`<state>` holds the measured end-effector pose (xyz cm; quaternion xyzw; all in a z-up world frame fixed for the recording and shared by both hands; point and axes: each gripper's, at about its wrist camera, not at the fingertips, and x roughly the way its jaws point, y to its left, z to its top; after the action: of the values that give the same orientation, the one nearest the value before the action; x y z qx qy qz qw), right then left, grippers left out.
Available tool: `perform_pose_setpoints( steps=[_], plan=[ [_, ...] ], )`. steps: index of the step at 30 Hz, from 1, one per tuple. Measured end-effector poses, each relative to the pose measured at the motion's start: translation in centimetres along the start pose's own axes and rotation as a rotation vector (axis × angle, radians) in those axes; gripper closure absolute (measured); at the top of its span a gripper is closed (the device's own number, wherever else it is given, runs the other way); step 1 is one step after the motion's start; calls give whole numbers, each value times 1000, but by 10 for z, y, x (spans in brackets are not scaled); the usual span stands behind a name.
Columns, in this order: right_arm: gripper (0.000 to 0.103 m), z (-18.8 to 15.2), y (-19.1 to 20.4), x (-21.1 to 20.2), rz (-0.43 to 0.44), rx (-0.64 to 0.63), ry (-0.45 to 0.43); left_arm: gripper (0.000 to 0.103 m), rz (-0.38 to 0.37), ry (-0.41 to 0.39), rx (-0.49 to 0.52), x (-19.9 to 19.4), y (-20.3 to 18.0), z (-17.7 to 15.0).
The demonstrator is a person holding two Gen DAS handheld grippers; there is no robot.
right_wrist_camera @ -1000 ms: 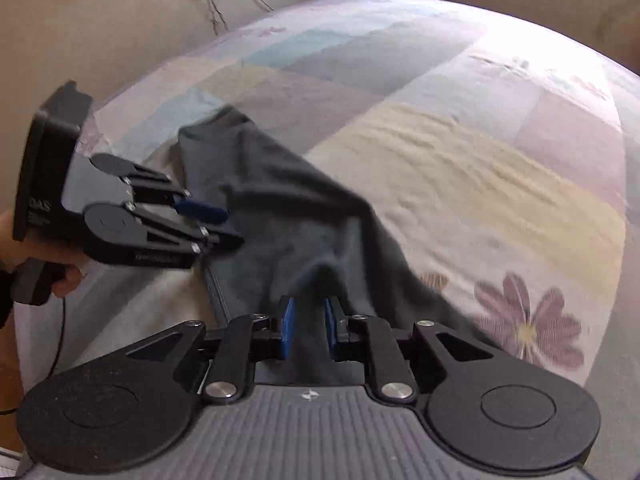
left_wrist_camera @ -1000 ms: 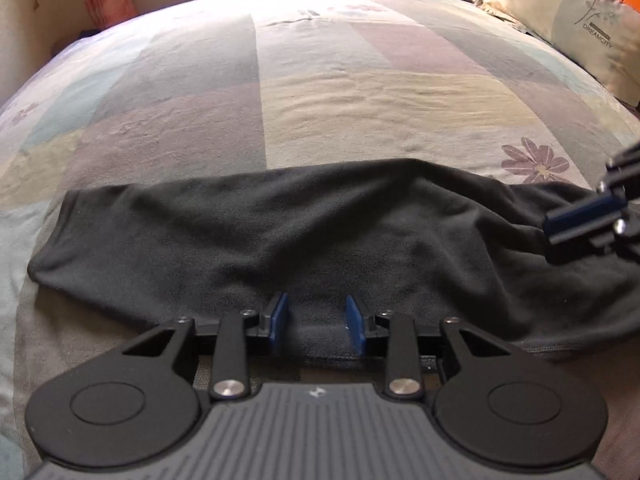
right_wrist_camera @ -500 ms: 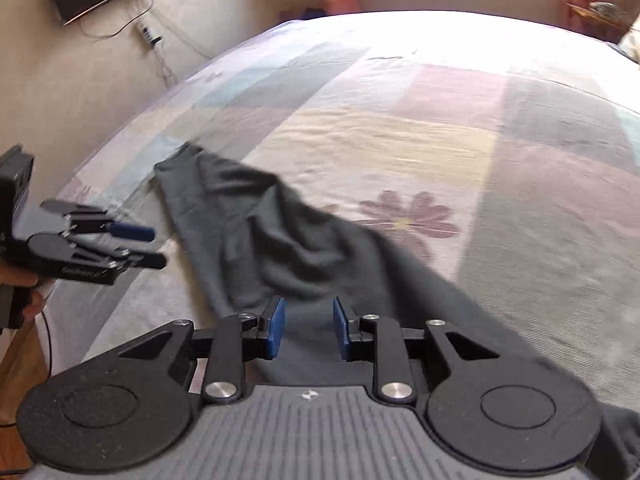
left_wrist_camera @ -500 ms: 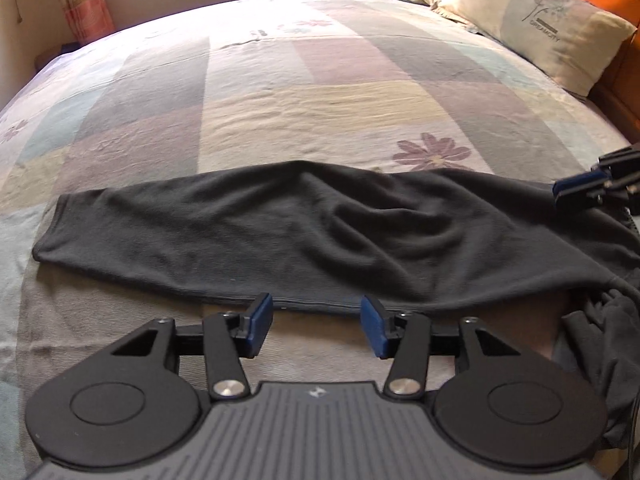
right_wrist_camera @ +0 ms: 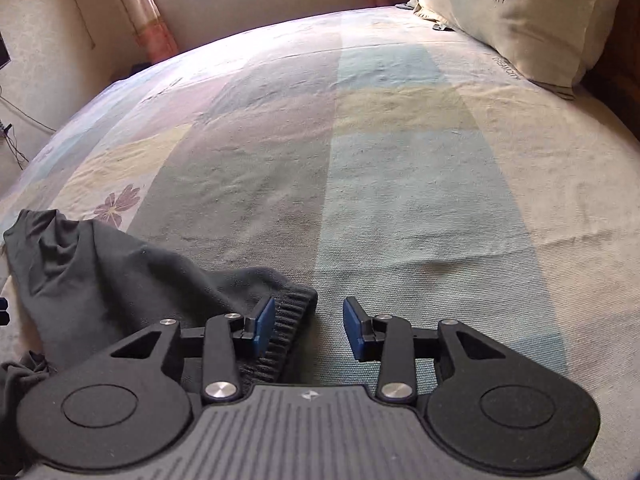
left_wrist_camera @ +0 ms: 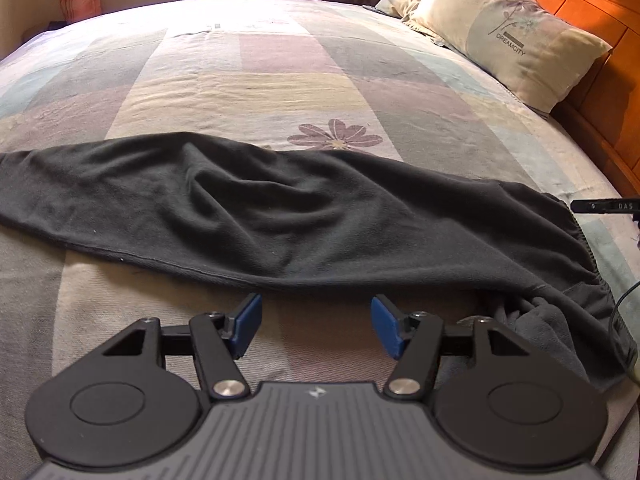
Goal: Fold clothes
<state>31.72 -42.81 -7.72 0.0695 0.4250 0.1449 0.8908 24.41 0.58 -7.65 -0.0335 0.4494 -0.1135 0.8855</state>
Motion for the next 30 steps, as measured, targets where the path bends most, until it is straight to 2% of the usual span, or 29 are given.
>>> perform_pose_setpoints(
  steps=[2,8,10,14,15,16,17,18,20,25,27,29,30],
  plan=[
    [55,1,-1,6,38,-1,-21,42,-7,-3,-11,1,-7,0],
    [52,6,18,38,-16,-160,-25,42,-18,7,4,6,-24,1],
    [47,-1,28,42,-27,-217,-35,41,-11,8,8,7,-28,0],
    [47,-17,44,32,24,-303,-17,41,-8,8,8,6,-31,-4],
    [49,-20,48,29,20,-328,-21,41,-4,8,8,6,-31,-5],
    [59,-23,51,26,15,-347,-26,41,-1,8,7,6,-31,-6],
    [67,-23,51,24,11,-340,-34,41,4,9,5,6,-31,-7],
    [87,-21,50,20,7,-322,-51,41,9,11,3,6,-31,-8],
    [93,-17,45,10,8,-263,-108,41,12,12,2,4,-32,-10],
    [95,-8,25,-10,-49,-126,-246,41,15,-1,4,-4,-33,-12],
    [94,-4,17,-9,-72,-86,-255,41,14,-9,5,-8,-33,-12],
    [93,-2,17,0,-107,-84,-211,41,18,-15,4,-11,-33,-11],
    [86,-2,17,4,-131,-86,-188,41,19,-18,4,-12,-34,-11]
  ],
)
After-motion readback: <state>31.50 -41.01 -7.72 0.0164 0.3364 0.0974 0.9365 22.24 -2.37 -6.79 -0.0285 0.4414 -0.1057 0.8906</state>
